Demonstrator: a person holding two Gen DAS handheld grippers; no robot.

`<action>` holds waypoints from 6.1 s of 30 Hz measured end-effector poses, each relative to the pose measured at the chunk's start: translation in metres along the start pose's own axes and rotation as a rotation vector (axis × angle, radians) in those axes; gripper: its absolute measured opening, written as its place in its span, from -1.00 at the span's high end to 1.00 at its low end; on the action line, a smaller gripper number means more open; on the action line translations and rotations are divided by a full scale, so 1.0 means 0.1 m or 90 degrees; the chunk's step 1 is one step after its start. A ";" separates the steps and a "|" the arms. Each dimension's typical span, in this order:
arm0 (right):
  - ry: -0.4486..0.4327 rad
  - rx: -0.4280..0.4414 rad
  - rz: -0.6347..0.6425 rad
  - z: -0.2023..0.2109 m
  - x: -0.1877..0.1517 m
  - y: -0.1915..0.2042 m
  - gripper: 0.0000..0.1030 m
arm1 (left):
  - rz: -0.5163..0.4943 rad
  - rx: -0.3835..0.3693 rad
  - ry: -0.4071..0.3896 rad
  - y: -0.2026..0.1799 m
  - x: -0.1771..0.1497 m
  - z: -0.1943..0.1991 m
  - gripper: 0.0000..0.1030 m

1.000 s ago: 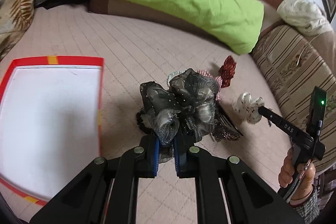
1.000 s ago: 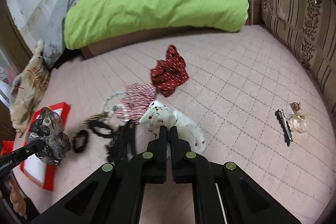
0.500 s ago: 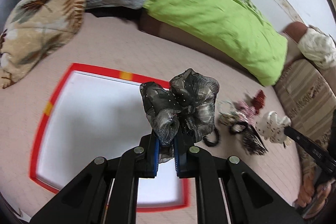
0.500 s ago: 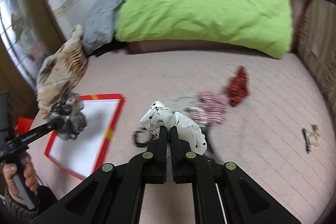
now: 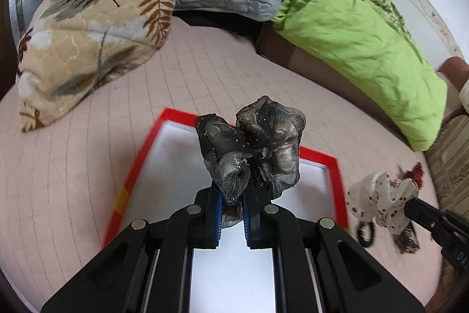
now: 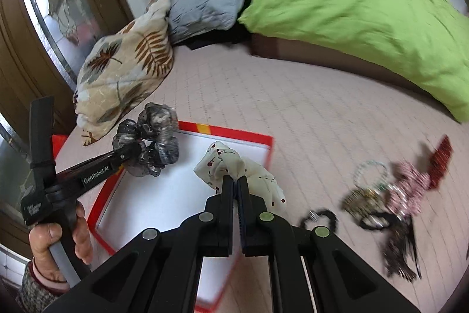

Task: Organize jewelry
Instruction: 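Carry both scrunchies to the red-rimmed tray while the right tool releases the white scrunchie inside, then open the left tool to drop the grey scrunchie into the tray, then grasp the leopard-print bracelet with the left tool while the right tool grasps a black hair tie, then carry the leopard bracelet and black hair tie over the tray with both tools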

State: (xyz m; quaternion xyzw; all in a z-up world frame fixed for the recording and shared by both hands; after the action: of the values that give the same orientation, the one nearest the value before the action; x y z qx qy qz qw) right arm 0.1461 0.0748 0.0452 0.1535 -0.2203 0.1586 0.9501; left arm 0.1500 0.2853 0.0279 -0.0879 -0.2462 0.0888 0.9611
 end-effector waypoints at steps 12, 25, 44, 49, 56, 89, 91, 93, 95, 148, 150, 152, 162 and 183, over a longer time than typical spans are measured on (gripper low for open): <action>0.037 -0.087 0.060 -0.84 0.30 0.25 0.92 | 0.041 0.022 0.031 0.39 0.15 -0.36 0.78; 0.048 -0.066 0.050 -0.91 0.20 0.27 0.06 | 0.061 0.045 0.019 0.49 0.15 -0.38 0.10; -0.020 -0.067 -0.010 0.15 -0.33 -0.20 -0.01 | 0.015 0.057 -0.094 0.17 -0.16 0.32 -0.02; -0.029 -0.101 -0.056 0.48 -0.61 -0.68 -0.01 | -0.029 0.035 -0.077 -0.15 -0.47 0.47 -0.02; -0.028 -0.159 -0.139 0.86 -1.17 -1.49 -0.02 | -0.113 -0.006 -0.033 -0.76 -0.90 0.54 -0.02; -0.034 -0.026 -0.233 0.70 -1.10 -2.51 -0.02 | -0.300 -0.136 0.148 -2.88 -0.95 -0.59 0.07; -0.030 -0.017 -0.233 0.64 -1.01 -2.53 -0.02 | -0.335 -0.128 0.147 -2.93 -0.94 -0.65 0.18; -0.025 0.003 -0.221 0.59 -0.94 -2.50 -0.02 | -0.360 -0.117 0.146 -2.94 -0.92 -0.72 0.28; -0.009 0.024 -0.187 0.52 -0.86 -2.42 -0.02 | -0.378 -0.111 0.149 -2.93 -0.91 -0.79 0.39; 0.133 0.017 -0.015 -0.40 -0.51 -1.22 0.30 | -0.221 -0.188 0.076 -1.77 -0.80 0.05 0.87; 0.146 0.002 -0.018 -0.55 -0.52 -1.19 0.30 | -0.208 -0.185 0.071 -1.63 -0.80 0.07 0.87; 0.159 -0.031 -0.020 -0.69 -0.53 -1.18 0.31 | -0.197 -0.187 0.072 -1.50 -0.80 0.08 0.87; 0.109 -0.058 -0.027 -0.43 -0.36 -1.02 0.84 | -0.108 -0.173 0.070 -0.75 -0.77 0.05 0.87; 0.159 0.079 0.070 -0.60 -0.59 0.65 0.84 | 0.034 -0.016 0.094 0.51 -0.77 -0.08 0.87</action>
State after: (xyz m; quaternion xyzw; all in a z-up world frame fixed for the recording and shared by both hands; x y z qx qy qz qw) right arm 0.0940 0.1415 -0.0190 0.1786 -0.0985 0.2416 0.9487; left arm 0.0804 0.3172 -0.0249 -0.1129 -0.1730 0.1048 0.9728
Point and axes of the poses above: each gripper's, at about its wrist camera, not at the fingertips, and z roughly against the way its jaws point, y to its left, x to its top, the point moved 7 cm from there along -z, roughly the way its jaws point, and after that the axes turned 12 degrees about y, right-handed, at the moved point
